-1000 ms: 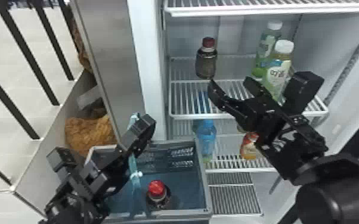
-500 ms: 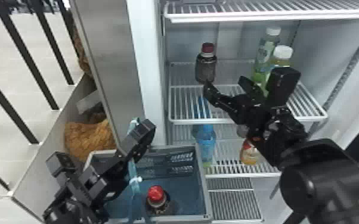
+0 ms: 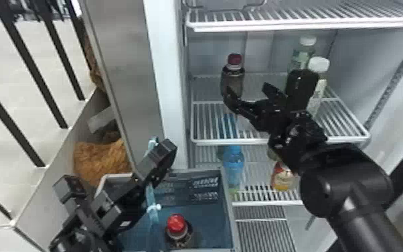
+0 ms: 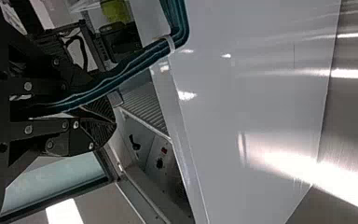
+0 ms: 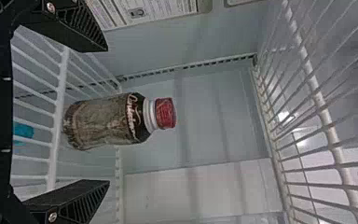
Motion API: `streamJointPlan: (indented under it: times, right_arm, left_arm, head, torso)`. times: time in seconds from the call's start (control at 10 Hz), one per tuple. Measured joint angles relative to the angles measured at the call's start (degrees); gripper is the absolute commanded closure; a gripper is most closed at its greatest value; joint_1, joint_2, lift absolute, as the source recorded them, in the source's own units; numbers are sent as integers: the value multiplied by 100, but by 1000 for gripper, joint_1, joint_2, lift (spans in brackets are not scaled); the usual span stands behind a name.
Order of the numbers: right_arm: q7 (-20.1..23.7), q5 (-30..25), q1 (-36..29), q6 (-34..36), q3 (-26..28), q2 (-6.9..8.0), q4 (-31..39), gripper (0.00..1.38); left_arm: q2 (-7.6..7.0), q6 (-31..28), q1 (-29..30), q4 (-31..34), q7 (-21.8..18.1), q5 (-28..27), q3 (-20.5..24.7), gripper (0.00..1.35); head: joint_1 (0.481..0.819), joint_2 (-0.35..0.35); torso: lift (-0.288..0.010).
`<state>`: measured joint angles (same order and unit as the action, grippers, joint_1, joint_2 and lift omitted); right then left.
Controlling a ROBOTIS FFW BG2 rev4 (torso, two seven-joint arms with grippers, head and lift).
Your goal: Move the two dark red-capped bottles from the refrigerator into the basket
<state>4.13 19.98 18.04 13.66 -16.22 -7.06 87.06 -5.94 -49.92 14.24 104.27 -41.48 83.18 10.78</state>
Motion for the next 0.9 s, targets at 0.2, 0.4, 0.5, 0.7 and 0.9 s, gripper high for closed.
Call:
streamJointPlan:
  times: [0.2,0.4,0.5,0.7,0.9]
  right_arm:
    - [-18,1,274,-15,-89,47,-343,84]
    - [-42,1,493,-16,-178,84,-681,84]
    - [-70,1,590,-16,-226,96,-808,84]
    - [-118,-19,820,-16,-327,125,-1107,84]
    - [-203,-53,1021,-16,-386,155,-1387,96]
  left_arm:
    - [-4,0,-22,0,0,0,-14,1193]
    - [-12,0,-44,0,0,0,-18,1193]
    - [-12,0,-50,-6,-1,0,-24,1193]
    - [-18,-2,-71,-24,-1,0,-39,1194]
    - [-29,-4,-88,-36,-1,0,-56,1193]
  head:
    - [624,40]
    - [622,43]
    - [622,44]
    - [619,47]
    - [615,44]
  torso:
    - [-34]
    - [-34]
    - [-34]
    - [-34]
    - [-34]
